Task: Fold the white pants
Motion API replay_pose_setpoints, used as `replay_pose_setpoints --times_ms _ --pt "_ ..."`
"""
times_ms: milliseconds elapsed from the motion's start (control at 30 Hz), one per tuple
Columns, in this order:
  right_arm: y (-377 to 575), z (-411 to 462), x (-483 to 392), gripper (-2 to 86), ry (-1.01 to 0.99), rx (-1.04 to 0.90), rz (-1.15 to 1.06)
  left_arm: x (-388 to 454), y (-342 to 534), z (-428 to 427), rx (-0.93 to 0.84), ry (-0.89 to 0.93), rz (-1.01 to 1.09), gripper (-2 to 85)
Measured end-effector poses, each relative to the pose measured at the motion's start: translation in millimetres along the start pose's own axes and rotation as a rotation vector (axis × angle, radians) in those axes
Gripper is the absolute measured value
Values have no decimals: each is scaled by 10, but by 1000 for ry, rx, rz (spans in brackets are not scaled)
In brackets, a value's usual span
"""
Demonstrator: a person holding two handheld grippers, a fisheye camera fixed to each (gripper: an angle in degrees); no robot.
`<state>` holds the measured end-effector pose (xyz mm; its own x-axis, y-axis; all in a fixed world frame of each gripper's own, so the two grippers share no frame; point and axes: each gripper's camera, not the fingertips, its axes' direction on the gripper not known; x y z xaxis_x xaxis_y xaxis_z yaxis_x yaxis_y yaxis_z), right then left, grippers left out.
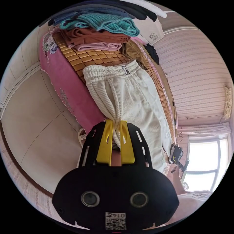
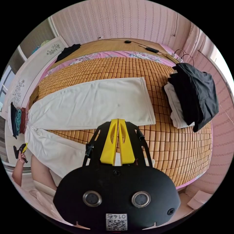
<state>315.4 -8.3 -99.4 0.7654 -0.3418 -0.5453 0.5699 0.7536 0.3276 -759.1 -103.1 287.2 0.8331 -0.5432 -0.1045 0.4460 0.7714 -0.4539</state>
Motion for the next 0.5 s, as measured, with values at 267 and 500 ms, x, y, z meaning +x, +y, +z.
replay_pose_setpoints --times_ms 267,500 --pt "1934 -379 995 106 -78 -189 299 -90 186 -392 56 52 1 52" --pt "2739 -471 1489 149 -145 -140 526 2 275 -509 63 2 40 52"
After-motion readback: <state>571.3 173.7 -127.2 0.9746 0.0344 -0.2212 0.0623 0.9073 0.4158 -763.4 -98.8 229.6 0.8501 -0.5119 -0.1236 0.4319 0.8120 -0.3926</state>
